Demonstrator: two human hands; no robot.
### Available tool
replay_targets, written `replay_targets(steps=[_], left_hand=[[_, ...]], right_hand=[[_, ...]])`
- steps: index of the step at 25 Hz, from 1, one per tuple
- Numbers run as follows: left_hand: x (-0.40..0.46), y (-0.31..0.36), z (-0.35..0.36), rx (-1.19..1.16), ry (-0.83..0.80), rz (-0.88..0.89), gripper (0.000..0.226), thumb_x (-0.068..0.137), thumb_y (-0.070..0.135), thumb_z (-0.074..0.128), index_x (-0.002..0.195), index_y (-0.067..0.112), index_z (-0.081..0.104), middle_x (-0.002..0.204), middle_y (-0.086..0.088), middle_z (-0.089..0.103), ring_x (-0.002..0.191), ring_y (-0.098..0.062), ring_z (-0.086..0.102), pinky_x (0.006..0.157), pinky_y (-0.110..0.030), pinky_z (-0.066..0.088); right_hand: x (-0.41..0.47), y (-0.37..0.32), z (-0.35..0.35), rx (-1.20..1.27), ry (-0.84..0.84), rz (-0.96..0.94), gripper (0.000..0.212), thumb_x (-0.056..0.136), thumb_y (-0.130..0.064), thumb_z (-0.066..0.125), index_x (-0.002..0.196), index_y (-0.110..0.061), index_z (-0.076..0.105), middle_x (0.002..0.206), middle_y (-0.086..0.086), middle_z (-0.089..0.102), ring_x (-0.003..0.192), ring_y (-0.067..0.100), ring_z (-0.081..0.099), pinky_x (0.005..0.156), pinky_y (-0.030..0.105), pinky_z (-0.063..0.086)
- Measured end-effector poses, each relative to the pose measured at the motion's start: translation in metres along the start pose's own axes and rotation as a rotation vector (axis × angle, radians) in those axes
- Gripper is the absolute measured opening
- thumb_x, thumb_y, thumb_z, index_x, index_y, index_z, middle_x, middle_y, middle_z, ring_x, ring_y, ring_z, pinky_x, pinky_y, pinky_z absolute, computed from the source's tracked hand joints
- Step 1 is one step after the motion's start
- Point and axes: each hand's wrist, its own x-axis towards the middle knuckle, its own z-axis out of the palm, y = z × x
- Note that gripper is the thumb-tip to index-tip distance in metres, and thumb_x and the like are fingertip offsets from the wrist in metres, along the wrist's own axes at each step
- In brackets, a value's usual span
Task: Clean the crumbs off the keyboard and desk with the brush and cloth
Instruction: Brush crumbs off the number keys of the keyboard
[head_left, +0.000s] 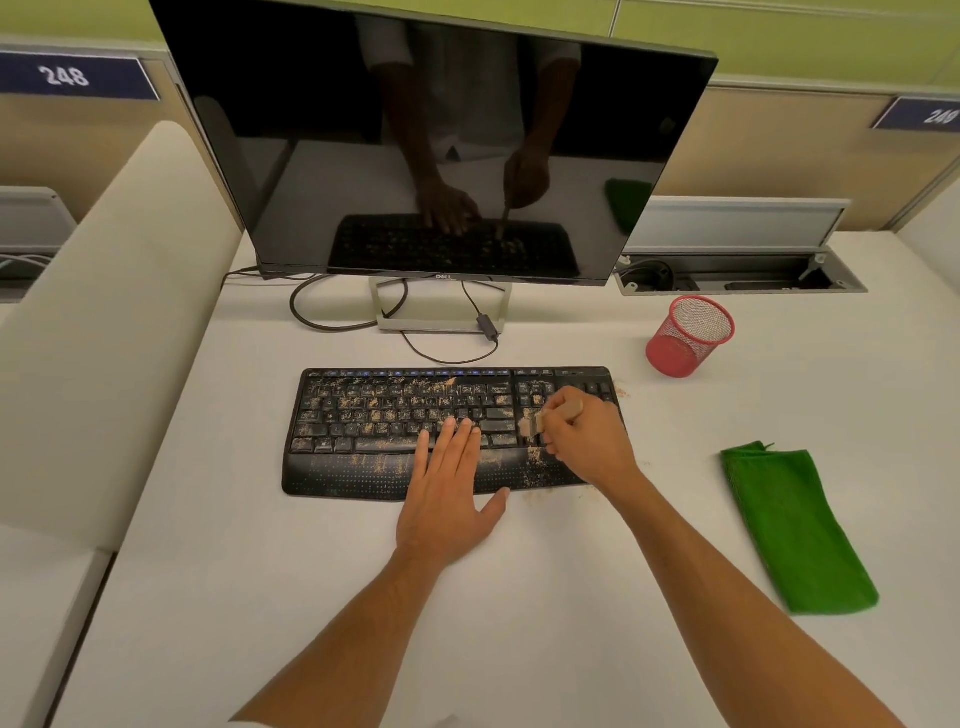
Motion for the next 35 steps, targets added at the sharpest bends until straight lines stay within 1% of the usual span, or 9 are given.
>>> replay_targets(steps=[4,7,11,13,17,22,30,32,35], left_hand=[[0.0,0.0,0.001,-0.002,0.011,0.005,0.082,0.095,0.064,0.031,0.156,0.011,0.02,0.164,-0.002,0.014,0.152,-0.017,-0.003,0.122,-0.047,-0.002],[0.0,-0.001,0.0,0.005,0.007,0.006,0.082,0.095,0.064,0.03,0.156,0.011,0.019,0.164,-0.002,0.013,0.152,-0.017,-0.004,0.122,-0.046,-0.003],[0.001,0.0,0.001,0.008,-0.005,0.001,0.082,0.095,0.066,0.028,0.157,0.013,0.017,0.165,-0.001,0.009,0.152,-0.016,-0.007,0.122,-0.046,-0.005],[0.001,-0.001,0.001,0.008,-0.007,-0.002,0.082,0.095,0.066,0.027,0.157,0.013,0.016,0.165,-0.001,0.009,0.152,-0.016,-0.008,0.122,-0.046,-0.005],[0.0,-0.001,0.001,0.006,-0.003,-0.002,0.082,0.095,0.066,0.028,0.157,0.013,0.016,0.165,-0.001,0.009,0.152,-0.016,-0.007,0.122,-0.047,-0.004],[0.0,-0.001,0.002,0.004,0.007,-0.002,0.082,0.095,0.065,0.03,0.156,0.012,0.019,0.165,-0.002,0.012,0.152,-0.017,-0.004,0.122,-0.047,-0.002],[0.0,-0.001,0.003,0.006,-0.008,-0.005,0.083,0.094,0.065,0.03,0.157,0.012,0.018,0.165,-0.002,0.01,0.152,-0.017,-0.006,0.122,-0.047,-0.002],[0.0,0.0,0.002,0.003,0.0,-0.004,0.082,0.094,0.064,0.031,0.156,0.012,0.019,0.165,-0.002,0.012,0.152,-0.017,-0.005,0.122,-0.047,-0.002],[0.0,0.0,0.001,0.01,-0.008,-0.004,0.082,0.095,0.065,0.03,0.156,0.012,0.018,0.165,-0.002,0.011,0.152,-0.017,-0.006,0.122,-0.047,-0.003]], right_hand=[[0.001,-0.002,-0.005,0.017,-0.072,0.046,0.023,0.089,-0.011,0.048,0.077,-0.011,0.067,0.062,0.003,0.071,0.057,0.023,0.07,0.06,0.046,0.062],[0.008,-0.004,-0.014,0.11,-0.007,0.046,0.023,0.092,-0.011,0.05,0.079,-0.01,0.068,0.063,0.006,0.071,0.056,0.024,0.068,0.059,0.045,0.062],[0.023,0.005,-0.025,-0.134,0.187,0.014,0.02,0.096,-0.027,0.052,0.088,-0.017,0.068,0.079,0.005,0.071,0.072,0.024,0.065,0.065,0.032,0.051],[0.027,0.01,-0.026,-0.219,0.204,0.026,0.021,0.097,-0.03,0.053,0.094,-0.016,0.068,0.086,0.008,0.071,0.076,0.026,0.063,0.067,0.031,0.047],[0.028,0.008,-0.012,-0.26,0.158,-0.034,0.02,0.097,-0.028,0.055,0.093,-0.013,0.068,0.085,0.01,0.07,0.078,0.03,0.062,0.066,0.031,0.044],[0.026,0.003,-0.003,-0.216,0.108,-0.081,0.023,0.099,-0.029,0.056,0.087,-0.012,0.067,0.078,0.002,0.066,0.072,0.022,0.058,0.059,0.027,0.034],[0.022,0.001,0.001,-0.169,0.052,-0.177,0.022,0.099,-0.027,0.06,0.092,-0.01,0.072,0.081,0.0,0.069,0.077,0.019,0.061,0.066,0.027,0.041],[0.021,0.005,-0.003,-0.146,-0.001,-0.189,0.019,0.098,-0.026,0.062,0.093,-0.012,0.074,0.082,-0.006,0.069,0.079,0.015,0.062,0.067,0.024,0.043],[0.027,0.01,-0.013,-0.124,-0.111,-0.19,0.018,0.096,-0.028,0.065,0.08,-0.023,0.069,0.079,-0.01,0.069,0.072,0.009,0.063,0.069,0.026,0.048]])
